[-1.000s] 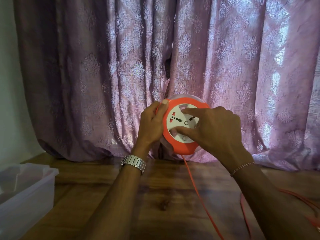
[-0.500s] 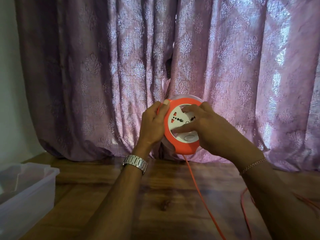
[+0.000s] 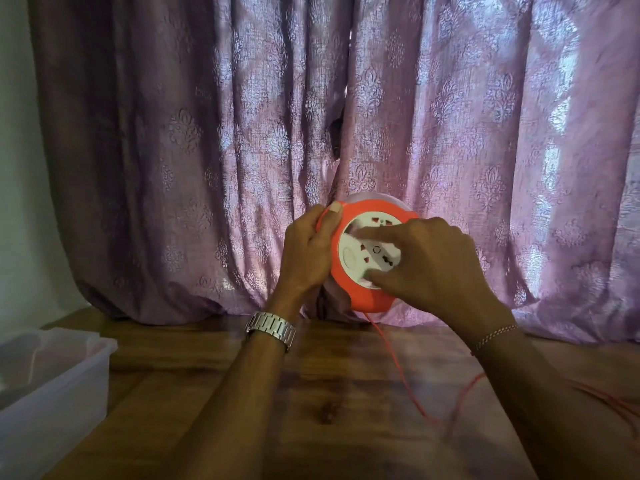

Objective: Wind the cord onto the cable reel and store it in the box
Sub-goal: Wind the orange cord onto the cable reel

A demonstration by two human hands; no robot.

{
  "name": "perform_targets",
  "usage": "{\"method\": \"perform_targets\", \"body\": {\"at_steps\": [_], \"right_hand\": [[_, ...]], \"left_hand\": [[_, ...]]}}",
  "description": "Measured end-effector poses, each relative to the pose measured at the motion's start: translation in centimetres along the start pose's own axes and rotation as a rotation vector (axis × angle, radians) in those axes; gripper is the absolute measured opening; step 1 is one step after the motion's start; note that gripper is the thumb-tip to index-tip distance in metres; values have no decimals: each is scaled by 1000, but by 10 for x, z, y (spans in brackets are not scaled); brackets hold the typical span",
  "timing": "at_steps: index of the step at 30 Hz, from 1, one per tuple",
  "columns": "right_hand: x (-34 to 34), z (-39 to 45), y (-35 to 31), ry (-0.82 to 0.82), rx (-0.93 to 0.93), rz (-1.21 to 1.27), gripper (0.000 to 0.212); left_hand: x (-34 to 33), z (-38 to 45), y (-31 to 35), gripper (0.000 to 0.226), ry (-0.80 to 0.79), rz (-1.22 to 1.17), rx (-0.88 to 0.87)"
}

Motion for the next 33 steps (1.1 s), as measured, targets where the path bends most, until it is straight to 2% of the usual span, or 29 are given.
{"method": "perform_targets", "body": {"at_steps": [4, 6, 10, 13, 15, 16, 19, 21, 26, 29, 33], "right_hand": [[1, 1, 5, 99, -96, 84, 68], [0, 1, 5, 105, -95, 56, 69], [1, 3, 4, 127, -35, -53, 69], [7, 4, -2, 156, 129, 21, 49], [5, 5, -5, 75, 247, 95, 22], [3, 4, -7, 26, 288, 116, 15], [-6, 1, -12, -118, 334, 96, 47], [-10, 1, -14, -174, 321, 44, 58], [-7, 1, -15, -123, 283, -17, 51], [-6, 1, -10, -98, 208, -47, 55], [4, 2, -3, 10, 76, -20, 59]], "left_hand": [[2, 0, 1, 53, -2, -69, 12], [3, 0, 2, 43, 6, -65, 12], [2, -1, -2, 44, 10, -44, 18], [2, 0, -1, 41, 1, -37, 3], [3, 0, 1, 40, 13, -31, -3], [3, 0, 1, 40, 14, -37, -2], [2, -1, 2, 41, 4, -36, -3], [2, 0, 1, 46, -1, -41, -2], [1, -2, 5, 57, -4, -57, -24], [3, -4, 8, 62, 14, -60, -30], [4, -3, 6, 47, 22, -74, 16]]}}
Point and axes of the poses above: each hand's wrist, its own z-axis towards the middle knuckle, its own x-axis out of the back of the hand, y = z × x, the point moved 7 cm from there along z, towards the middle knuckle, and after that the axes turned 4 degrees about z, right-handed, at the moved point
